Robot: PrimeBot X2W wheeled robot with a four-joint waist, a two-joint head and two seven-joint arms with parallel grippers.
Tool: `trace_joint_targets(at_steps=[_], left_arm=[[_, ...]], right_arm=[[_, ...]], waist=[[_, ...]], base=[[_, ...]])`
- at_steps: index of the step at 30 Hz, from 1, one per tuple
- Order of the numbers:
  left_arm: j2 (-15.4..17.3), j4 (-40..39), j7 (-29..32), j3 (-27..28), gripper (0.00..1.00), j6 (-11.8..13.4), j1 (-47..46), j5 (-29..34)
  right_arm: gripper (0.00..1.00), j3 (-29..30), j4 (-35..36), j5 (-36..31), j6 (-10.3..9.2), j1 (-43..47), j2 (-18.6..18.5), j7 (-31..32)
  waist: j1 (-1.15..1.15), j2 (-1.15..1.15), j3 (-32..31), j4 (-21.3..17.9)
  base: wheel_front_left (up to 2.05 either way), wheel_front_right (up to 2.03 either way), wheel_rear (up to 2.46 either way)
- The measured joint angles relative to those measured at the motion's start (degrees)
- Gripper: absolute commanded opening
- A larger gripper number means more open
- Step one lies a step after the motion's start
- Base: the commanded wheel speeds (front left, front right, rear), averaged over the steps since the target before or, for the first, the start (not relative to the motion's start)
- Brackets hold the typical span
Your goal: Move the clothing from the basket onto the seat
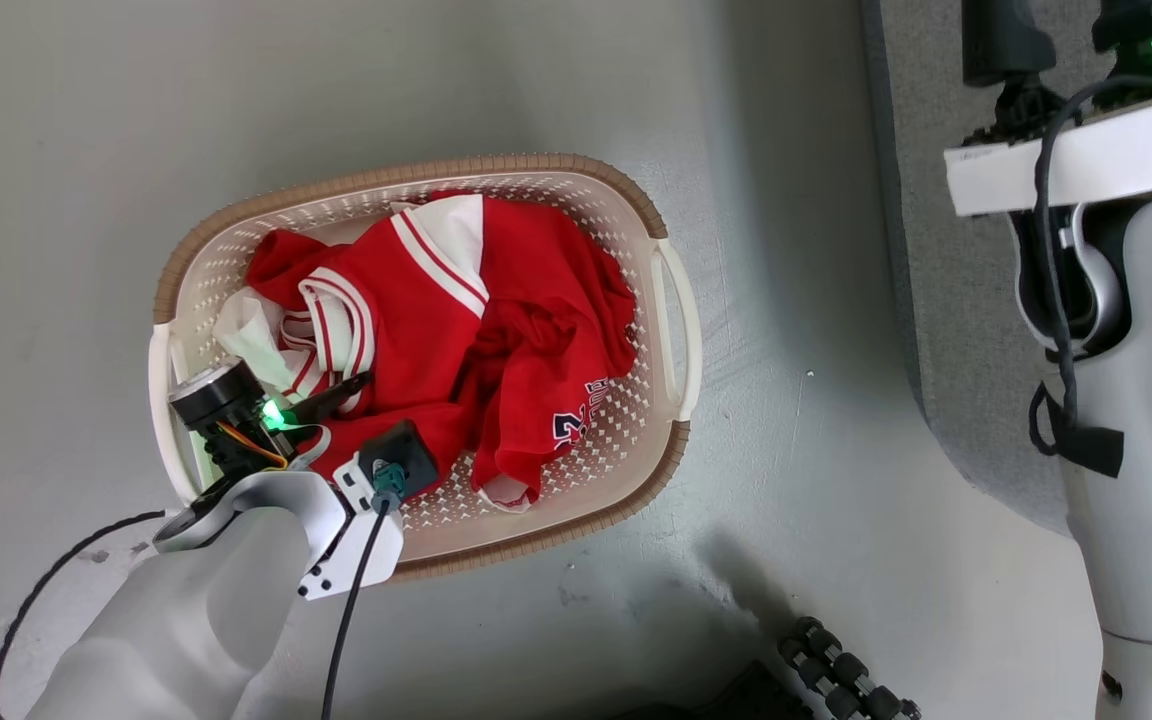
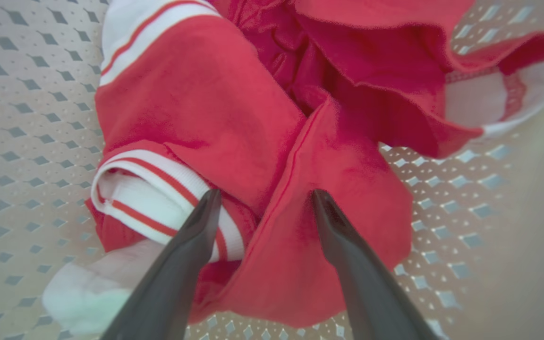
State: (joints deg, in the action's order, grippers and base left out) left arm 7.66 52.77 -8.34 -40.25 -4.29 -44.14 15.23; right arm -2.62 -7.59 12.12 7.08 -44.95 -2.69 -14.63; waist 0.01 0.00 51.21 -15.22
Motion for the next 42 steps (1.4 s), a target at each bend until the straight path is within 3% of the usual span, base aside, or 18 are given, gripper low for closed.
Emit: trace_joint_targets(at_steps=[1,3,4,6,23,42], left_arm=[[0.0,0.0,0.0,0.0,0.99,0.0,0.0,0.0],[-0.09,0.24,0.3,-0.45,0.52,-0.45,-0.12,0.19],[-0.13,0.35,0.48,-0.51,0.38,-0.45,-0.19,0.22],[-0.19,0.56,0.69,-0.66,0.0,-0.47,-0.42,0.32],[-2.13,-1.41,-3.76,-0.87,0.0,0.21,-2.44,0.25],[-3.78,-13.11,-6.11,5.28,0.0,6.67,-2.05,-7.02]], right_arm=[[1.0,0.0,0.0,0.0,0.0,0.0,0.0,0.0],[1.0,0.04,0.0,0.34,0.0,-0.26,-0.01,0.0],[1.0,0.05,-0.11,0.59,0.0,-0.25,-0.01,0.0],[1.0,0.11,-0.2,0.93,0.0,-0.25,-0.01,0.0],[1.0,1.57,-0.73,1.0,0.0,-1.07,-0.01,0.0],[1.0,2.22,-1.59,0.9,0.0,2.68,-0.03,0.0]], waist=[[0.0,0.0,0.0,0.0],[0.0,0.0,0.26,-0.19],[0.0,0.0,0.36,-0.27],[0.0,0.0,0.48,-0.44],[0.0,0.0,-1.38,-0.16],[0.0,0.0,-6.89,2.91]], base=[[0.0,0.0,0.0],[0.0,0.0,0.0],[0.0,0.0,0.0],[0.0,0.0,0.0],[0.0,0.0,0.0],[0.0,0.0,0.0]])
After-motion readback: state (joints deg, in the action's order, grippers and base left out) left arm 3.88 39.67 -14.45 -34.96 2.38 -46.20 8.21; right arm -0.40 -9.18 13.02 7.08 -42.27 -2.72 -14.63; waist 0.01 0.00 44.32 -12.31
